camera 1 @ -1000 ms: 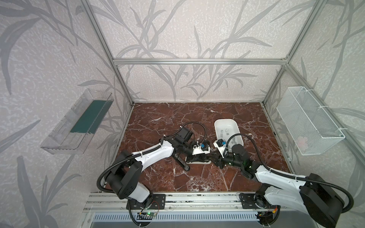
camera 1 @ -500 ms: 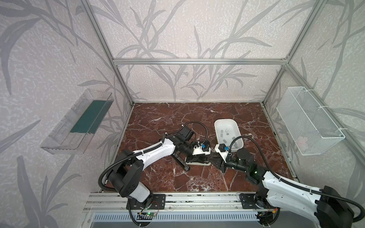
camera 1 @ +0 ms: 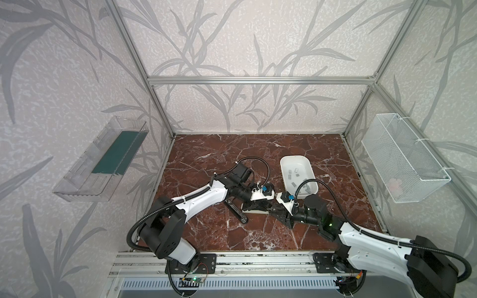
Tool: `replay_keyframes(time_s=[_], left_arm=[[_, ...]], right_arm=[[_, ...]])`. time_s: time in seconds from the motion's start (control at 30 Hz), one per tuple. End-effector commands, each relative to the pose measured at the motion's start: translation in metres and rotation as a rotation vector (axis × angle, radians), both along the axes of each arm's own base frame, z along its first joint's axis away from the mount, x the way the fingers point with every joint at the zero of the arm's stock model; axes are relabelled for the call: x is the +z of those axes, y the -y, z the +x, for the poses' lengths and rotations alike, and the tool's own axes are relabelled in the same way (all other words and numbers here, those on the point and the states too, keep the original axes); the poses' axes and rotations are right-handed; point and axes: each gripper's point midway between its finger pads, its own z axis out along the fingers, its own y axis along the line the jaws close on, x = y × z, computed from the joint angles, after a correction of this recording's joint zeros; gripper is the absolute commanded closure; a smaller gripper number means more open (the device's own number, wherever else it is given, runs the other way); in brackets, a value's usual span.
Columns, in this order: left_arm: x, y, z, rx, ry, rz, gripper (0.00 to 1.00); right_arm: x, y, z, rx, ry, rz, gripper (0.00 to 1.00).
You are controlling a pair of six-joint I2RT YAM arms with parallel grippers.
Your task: Load the staples into the stapler
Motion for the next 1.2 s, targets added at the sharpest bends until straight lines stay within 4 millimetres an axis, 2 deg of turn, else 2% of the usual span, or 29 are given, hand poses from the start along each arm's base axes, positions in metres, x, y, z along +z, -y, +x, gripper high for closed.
replay_keyframes(time_s=[0.0, 0.4, 0.47, 0.57, 0.67, 0.77, 0.83, 0.87, 1.1, 1.17], left_arm=[[0.04, 0.01, -0.007, -0.072, 0.057, -0.143, 1.0], [0.043, 0.009, -0.021, -0.109, 0.021, -0.155, 1.0], [0.045, 0.009, -0.023, -0.12, 0.017, -0.157, 1.0], [0.044, 0.008, -0.028, -0.141, 0.021, -0.151, 1.0], [0.043, 0.006, -0.031, -0.154, 0.032, -0.149, 1.0], [0.045, 0.006, -0.033, -0.164, 0.036, -0.163, 1.0], [0.047, 0.007, -0.034, -0.173, 0.031, -0.178, 1.0], [0.048, 0.008, -0.034, -0.175, 0.03, -0.184, 1.0], [0.059, 0.013, -0.035, -0.189, 0.043, -0.25, 1.0], [0.06, 0.014, -0.034, -0.188, 0.044, -0.257, 1.0]], right_arm=[[0.007, -0.007, 0.003, 0.009, 0.019, 0.007, 0.65], [0.006, -0.003, 0.016, -0.061, 0.031, -0.026, 0.67], [0.003, -0.003, 0.017, -0.066, 0.032, -0.035, 0.71], [0.001, -0.005, 0.019, -0.065, 0.03, -0.044, 0.83], [0.0, -0.006, 0.019, -0.059, 0.03, -0.047, 0.88], [0.002, -0.007, 0.017, -0.048, 0.029, -0.039, 0.88], [0.004, -0.008, 0.015, -0.041, 0.028, -0.027, 0.79], [0.005, -0.009, 0.015, -0.038, 0.029, -0.02, 0.78], [0.012, -0.013, 0.016, -0.032, 0.029, 0.012, 0.78], [0.009, -0.013, 0.016, -0.031, 0.023, 0.007, 0.82]])
